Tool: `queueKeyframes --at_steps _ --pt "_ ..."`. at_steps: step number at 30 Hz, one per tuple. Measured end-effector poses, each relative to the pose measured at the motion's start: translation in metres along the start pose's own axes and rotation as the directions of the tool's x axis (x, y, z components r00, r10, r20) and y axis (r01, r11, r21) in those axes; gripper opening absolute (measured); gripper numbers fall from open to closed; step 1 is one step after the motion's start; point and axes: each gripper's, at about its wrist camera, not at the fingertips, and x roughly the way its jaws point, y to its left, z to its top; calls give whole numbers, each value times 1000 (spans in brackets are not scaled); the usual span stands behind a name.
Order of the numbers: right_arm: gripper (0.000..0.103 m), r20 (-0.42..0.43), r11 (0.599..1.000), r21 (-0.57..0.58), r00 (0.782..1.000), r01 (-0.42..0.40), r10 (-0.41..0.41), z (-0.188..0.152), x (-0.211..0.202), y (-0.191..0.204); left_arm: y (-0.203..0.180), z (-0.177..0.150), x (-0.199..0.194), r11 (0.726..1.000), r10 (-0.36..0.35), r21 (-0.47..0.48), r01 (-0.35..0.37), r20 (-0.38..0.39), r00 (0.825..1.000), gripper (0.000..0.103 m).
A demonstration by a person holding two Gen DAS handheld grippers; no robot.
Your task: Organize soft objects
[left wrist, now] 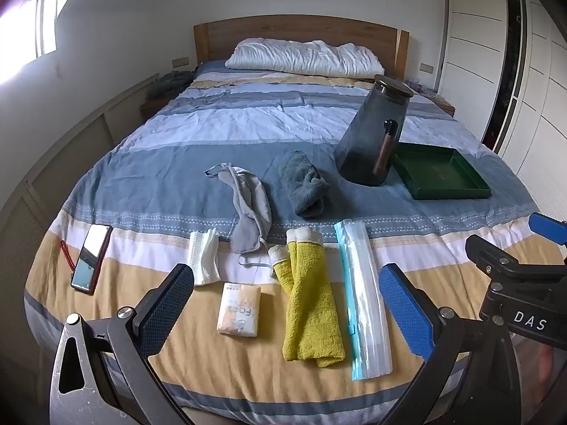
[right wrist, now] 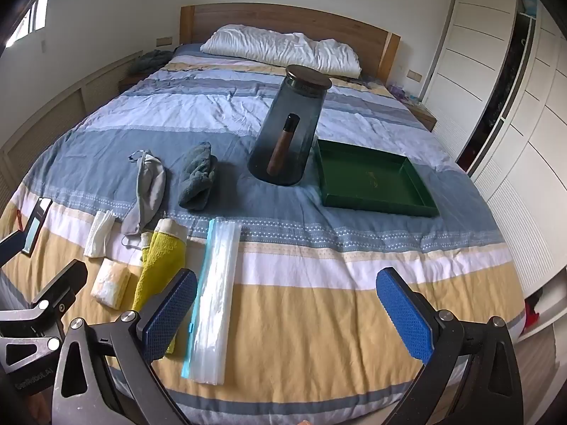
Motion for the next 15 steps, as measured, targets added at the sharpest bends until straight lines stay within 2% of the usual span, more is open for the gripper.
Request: queueKeyframes --at_steps 15 --pt "103 1 1000 3 1000 3 -3 0 -1 0 1 -4 1 1000 -11 -5 11 -7 1000 102"
